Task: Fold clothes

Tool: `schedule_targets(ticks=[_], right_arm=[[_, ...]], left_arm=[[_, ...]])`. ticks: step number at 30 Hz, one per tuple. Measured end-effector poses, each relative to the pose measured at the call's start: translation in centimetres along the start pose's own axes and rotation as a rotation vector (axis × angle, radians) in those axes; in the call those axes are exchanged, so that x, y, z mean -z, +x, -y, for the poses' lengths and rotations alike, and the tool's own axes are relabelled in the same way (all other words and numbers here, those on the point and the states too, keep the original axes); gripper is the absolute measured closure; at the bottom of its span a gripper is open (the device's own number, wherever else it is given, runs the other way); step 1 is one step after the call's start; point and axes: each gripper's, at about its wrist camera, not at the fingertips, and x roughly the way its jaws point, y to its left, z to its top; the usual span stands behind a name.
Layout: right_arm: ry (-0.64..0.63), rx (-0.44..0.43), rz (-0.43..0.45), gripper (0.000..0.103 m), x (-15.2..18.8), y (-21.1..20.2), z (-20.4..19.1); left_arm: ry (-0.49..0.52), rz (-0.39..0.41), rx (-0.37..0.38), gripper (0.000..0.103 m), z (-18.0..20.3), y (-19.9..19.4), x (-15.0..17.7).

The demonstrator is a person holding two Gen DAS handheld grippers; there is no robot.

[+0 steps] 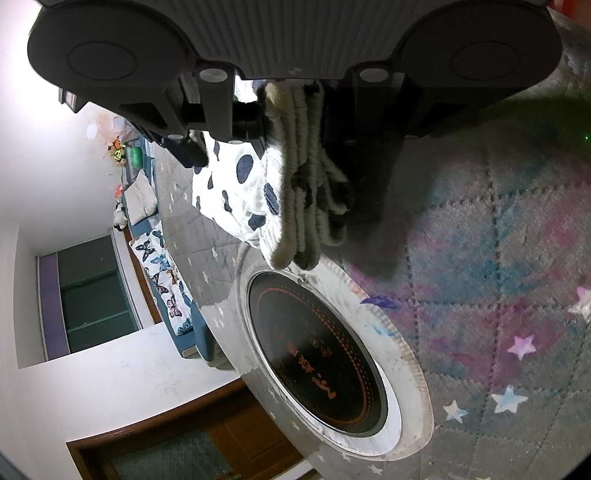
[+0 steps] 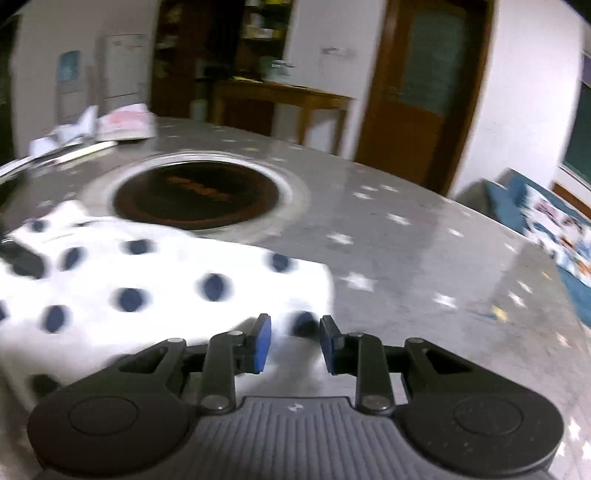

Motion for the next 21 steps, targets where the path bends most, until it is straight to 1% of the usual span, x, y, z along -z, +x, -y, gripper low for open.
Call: schedule_targets(ticks=[2, 3, 5, 8, 9, 17, 19, 20, 21], right_arm=[[0.05, 0.017, 0.0, 0.076, 0.0, -0.2, 1.3], [0.076, 0.01, 0.003, 0.076, 0.0, -0.4, 1.8], [0.135, -0.04, 0.012, 0.076, 0.1, -1.0, 2.5], [0.247, -0.145, 0.015, 0.076, 0.4, -1.2, 3.1], [0.266, -0.162, 0.014, 0.076, 0.5, -1.1, 3.1], [0.341, -0.185, 0.01, 0.076, 1.9, -0.5, 2.9], [0.358, -0.188, 0.01, 0.082, 2.2, -0.4, 2.8], [0.362, -0.192, 0.012, 0.09, 2.3, -0.4, 2.7], [0.36, -0.196, 0.018, 0.093, 2.4, -0.5, 2.6]], left_arm=[[0.003, 0.0, -0.003, 0.074, 0.1, 0.1, -0.1], [0.005, 0.0, -0.005, 0.074, 0.1, 0.1, -0.1], [0.009, 0.0, -0.008, 0.074, 0.2, 0.2, -0.2], [0.019, 0.002, -0.017, 0.074, 0.4, 0.2, -0.3], [0.017, -0.001, -0.025, 0.074, 0.4, 0.2, -0.3], [0.052, 0.003, -0.051, 0.073, 1.1, 0.5, -0.2], [0.066, 0.005, -0.06, 0.073, 1.3, 0.6, -0.2], [0.073, 0.006, -0.064, 0.073, 1.5, 0.6, -0.2], [0.081, 0.007, -0.065, 0.073, 1.7, 0.6, -0.2]])
